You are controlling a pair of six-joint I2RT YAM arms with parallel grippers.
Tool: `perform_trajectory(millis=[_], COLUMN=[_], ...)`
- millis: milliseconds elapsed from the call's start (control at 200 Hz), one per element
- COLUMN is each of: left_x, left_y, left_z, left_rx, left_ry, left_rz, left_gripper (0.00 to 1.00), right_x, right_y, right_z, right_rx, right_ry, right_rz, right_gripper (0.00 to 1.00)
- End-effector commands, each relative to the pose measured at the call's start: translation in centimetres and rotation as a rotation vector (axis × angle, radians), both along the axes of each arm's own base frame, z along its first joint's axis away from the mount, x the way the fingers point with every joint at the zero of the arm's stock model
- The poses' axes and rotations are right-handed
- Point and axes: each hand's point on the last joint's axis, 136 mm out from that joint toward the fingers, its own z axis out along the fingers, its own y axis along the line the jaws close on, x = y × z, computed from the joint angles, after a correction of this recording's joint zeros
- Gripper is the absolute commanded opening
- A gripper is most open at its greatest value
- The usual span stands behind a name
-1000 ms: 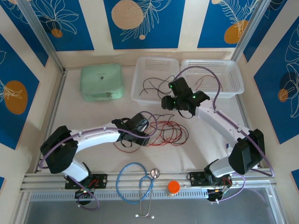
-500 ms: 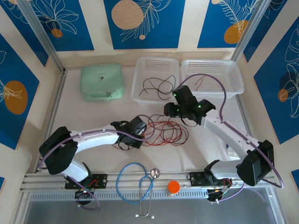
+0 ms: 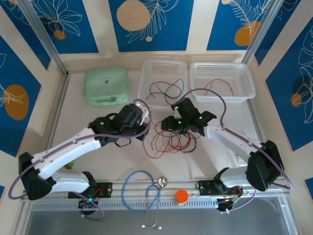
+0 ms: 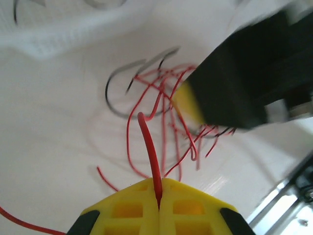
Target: Untangle the cables
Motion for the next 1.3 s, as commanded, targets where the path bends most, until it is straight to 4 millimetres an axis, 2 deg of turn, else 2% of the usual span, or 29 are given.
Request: perform_trajectory(millis=[0, 105, 185, 430, 690, 785, 865, 990, 1121, 1196, 1296], left_x=[-1.1, -1.1, -1.0, -0.1, 0.2, 0.1, 0.1, 0.7, 1.7, 2.3, 3.2], left_y=[1.2, 0.9, 0.6, 0.0, -0.5, -0.7, -1.0, -2.0, -4.0, -5.2, -6.7], left_z=[2.2, 5.4, 8.1, 16.1, 21.1, 22.8, 23.9, 25.0, 25.2, 25.0, 24.4], left_rx=[0.030, -0.027, -0.068, -0.148, -0.205, -0.238, -0.257, -0.272, -0.281, -0.280, -0.272], left_ry=[-0.019, -0.080, -0.139, -0.324, -0.439, -0.475, -0.502, -0.533, -0.542, -0.538, -0.522], left_rz=[-0.054, -0.079, -0.099, -0.133, -0.156, -0.170, -0.182, -0.198, -0.225, -0.235, -0.250], left_gripper=[0.00, 0.00, 0.00, 0.00, 0.00, 0.00, 0.00, 0.00, 0.00, 0.00, 0.00], right_x=[0.3, 0.5, 0.6, 0.8, 0.2, -0.1, -0.4, -0.6, -1.6, -2.6, -4.6], right_y=[2.8, 3.5, 3.4, 0.3, -3.6, -4.5, -5.1, -7.5, -10.0, -10.7, -10.5], right_z=[-0.1, -1.8, -3.6, -7.4, -9.2, -9.1, -8.1, -4.7, 1.1, 5.0, 10.7], right_rx=[0.081, 0.076, 0.060, -0.025, -0.095, -0.103, -0.121, -0.176, -0.145, -0.097, -0.044], right_ry=[0.032, 0.070, 0.101, 0.141, 0.148, 0.132, 0.079, -0.072, -0.289, -0.437, -0.651], right_rz=[0.007, -0.024, -0.054, -0.167, -0.258, -0.256, -0.223, -0.200, -0.156, -0.097, 0.038], right_gripper=[0.43, 0.44, 0.43, 0.25, 0.17, 0.12, 0.11, 0.11, 0.15, 0.27, 0.46])
